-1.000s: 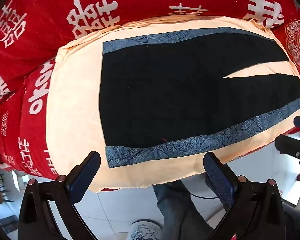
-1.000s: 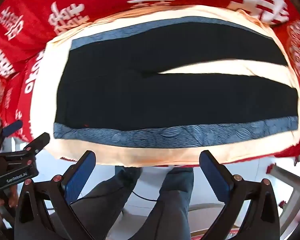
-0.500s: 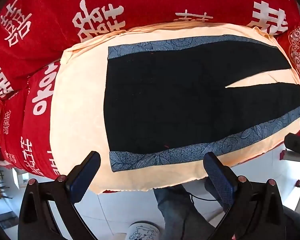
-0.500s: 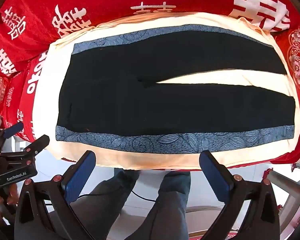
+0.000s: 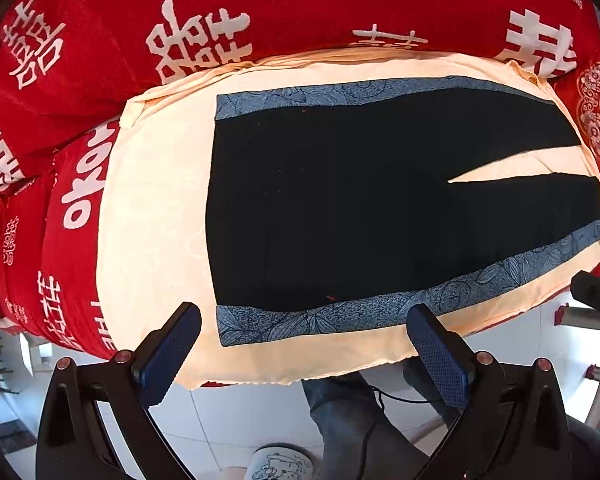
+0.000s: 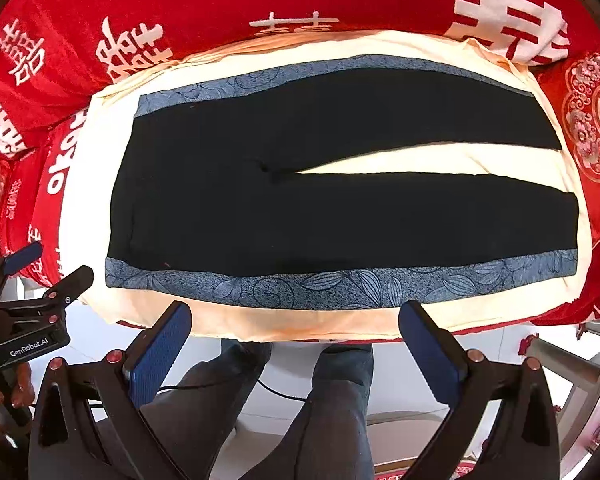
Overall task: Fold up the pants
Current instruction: 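Move both grippers toward the cuff ends of the black trousers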
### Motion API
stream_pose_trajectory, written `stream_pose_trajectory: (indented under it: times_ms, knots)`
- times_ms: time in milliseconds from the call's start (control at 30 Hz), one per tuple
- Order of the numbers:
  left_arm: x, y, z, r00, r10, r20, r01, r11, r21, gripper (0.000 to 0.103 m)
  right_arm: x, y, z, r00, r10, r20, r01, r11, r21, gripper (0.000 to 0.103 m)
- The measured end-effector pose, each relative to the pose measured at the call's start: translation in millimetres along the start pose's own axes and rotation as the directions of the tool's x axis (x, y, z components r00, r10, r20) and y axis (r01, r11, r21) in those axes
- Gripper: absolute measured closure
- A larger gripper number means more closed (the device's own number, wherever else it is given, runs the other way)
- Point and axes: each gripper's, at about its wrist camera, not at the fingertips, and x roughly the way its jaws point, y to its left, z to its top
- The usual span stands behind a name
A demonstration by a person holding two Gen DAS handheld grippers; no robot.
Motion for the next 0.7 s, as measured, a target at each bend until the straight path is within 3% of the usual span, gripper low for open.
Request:
stream_pose_trajectory:
  times_ms: [700]
  knots:
    - [-8.9, -2.4, 0.0, 0.999, 0.018, 0.046, -0.018, 1.0, 0.006, 0.0, -2.5, -5.3, 2.1, 1.0, 0.012, 0.001, -0.012, 1.0, 0.021, 0.0]
